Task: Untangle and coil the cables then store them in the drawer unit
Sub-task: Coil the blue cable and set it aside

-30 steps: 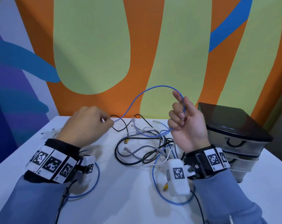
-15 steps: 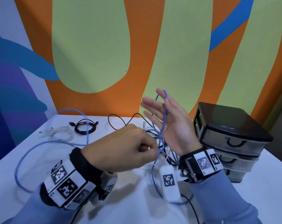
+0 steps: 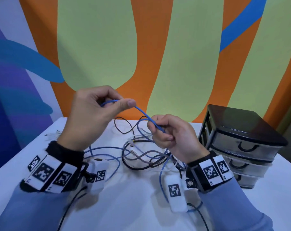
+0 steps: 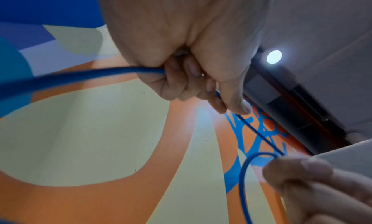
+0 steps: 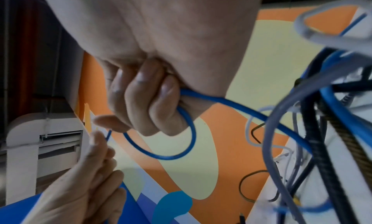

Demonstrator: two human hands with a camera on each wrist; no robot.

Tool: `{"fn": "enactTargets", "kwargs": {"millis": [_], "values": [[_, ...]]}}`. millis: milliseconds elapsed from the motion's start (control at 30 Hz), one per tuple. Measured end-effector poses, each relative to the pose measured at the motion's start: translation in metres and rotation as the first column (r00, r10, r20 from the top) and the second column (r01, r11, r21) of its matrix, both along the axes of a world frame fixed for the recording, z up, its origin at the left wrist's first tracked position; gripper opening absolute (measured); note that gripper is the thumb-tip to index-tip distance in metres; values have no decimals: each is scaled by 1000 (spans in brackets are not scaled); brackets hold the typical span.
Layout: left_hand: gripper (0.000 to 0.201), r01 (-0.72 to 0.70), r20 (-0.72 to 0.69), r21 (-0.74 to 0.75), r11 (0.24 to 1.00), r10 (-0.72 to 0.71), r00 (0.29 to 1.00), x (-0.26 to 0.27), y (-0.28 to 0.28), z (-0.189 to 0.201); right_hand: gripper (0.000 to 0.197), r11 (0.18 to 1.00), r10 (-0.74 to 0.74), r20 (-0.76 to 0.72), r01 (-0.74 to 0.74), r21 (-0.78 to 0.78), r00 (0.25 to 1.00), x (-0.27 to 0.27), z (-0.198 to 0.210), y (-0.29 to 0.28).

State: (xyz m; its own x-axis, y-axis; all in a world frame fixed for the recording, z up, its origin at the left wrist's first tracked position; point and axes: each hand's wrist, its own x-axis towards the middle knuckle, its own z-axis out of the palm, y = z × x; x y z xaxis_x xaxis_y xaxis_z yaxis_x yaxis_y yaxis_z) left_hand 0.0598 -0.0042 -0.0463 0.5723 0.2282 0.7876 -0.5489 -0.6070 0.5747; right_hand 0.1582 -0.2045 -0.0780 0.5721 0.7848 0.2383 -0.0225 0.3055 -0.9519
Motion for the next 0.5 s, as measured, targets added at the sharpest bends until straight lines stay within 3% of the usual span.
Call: {"fn": "enactTargets", "kwargs": {"millis": [167,333,400,500], "values": [[39,-137,-25,49,989,138,990,11,-1,-10,33,996,3,-1,-3,94,1000,-7,2,-3],[52,-249,-292,249,936,318,902,23,0,-26,45,971,-21,-111,47,235,994,-6,6,-5],[45,-210,-391,387,898,367,844,28,-5,-36,45,940,-30,-164,84,331,986,-6,8,-5],[25,-29,-487,545,838,345,802,28,-26,-48,43,873,-78,-263,194,448,962,-4,11,-5]]}}
